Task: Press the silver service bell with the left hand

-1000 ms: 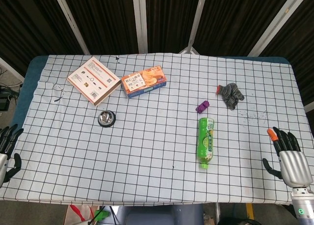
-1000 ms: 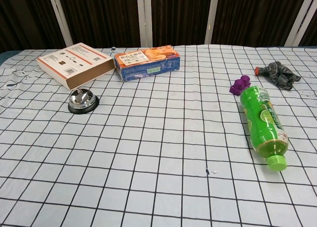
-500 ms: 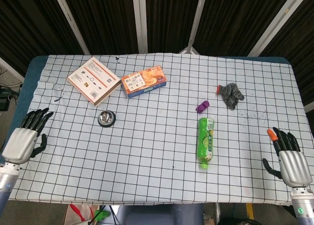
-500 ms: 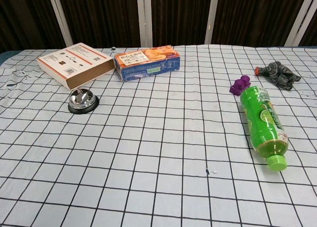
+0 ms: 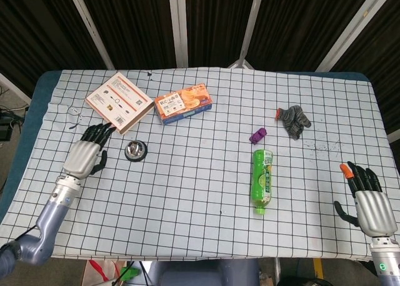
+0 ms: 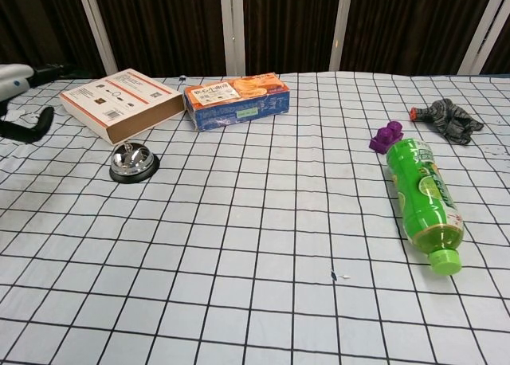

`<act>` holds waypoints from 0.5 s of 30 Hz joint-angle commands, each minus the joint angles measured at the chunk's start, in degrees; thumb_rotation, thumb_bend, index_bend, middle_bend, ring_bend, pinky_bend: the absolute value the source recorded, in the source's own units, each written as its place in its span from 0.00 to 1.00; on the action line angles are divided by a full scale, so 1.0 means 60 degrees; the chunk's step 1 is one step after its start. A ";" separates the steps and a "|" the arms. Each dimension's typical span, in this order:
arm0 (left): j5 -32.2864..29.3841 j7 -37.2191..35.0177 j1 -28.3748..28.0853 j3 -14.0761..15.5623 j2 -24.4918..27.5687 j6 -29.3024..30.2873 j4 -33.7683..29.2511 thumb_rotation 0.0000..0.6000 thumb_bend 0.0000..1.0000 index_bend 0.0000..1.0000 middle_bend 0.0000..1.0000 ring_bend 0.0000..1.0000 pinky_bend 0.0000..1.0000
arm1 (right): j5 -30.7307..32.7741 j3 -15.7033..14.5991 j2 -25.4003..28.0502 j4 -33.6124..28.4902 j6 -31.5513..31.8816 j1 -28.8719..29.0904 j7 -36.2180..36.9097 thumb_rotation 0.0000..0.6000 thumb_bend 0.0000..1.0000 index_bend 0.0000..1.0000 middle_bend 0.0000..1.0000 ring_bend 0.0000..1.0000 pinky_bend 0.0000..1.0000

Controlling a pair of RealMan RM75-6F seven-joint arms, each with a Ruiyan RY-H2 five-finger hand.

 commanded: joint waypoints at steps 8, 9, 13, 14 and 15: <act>-0.0678 0.0773 -0.1023 -0.0069 -0.1600 -0.1083 0.1517 1.00 0.95 0.00 0.00 0.00 0.02 | -0.0035 -0.0002 0.0035 0.0038 0.0027 -0.0004 0.0158 1.00 0.39 0.08 0.00 0.00 0.00; -0.0698 0.0841 -0.1087 -0.0051 -0.1734 -0.1129 0.1648 1.00 0.95 0.00 0.00 0.00 0.02 | -0.0035 -0.0001 0.0039 0.0044 0.0032 -0.0006 0.0176 1.00 0.39 0.08 0.00 0.00 0.00; -0.0779 0.0972 -0.1259 0.0024 -0.2208 -0.1218 0.2097 1.00 0.95 0.00 0.00 0.00 0.01 | -0.0047 -0.0003 0.0059 0.0069 0.0053 -0.0016 0.0260 1.00 0.39 0.08 0.00 0.00 0.00; -0.0787 0.0986 -0.1287 0.0046 -0.2292 -0.1234 0.2189 1.00 0.95 0.00 0.00 0.00 0.01 | -0.0055 -0.0006 0.0065 0.0074 0.0057 -0.0018 0.0286 1.00 0.39 0.08 0.00 0.00 0.00; -0.0795 0.1004 -0.1312 0.0071 -0.2374 -0.1253 0.2288 1.00 0.95 0.00 0.00 0.00 0.01 | -0.0067 -0.0008 0.0073 0.0078 0.0065 -0.0020 0.0316 1.00 0.39 0.08 0.00 0.00 0.00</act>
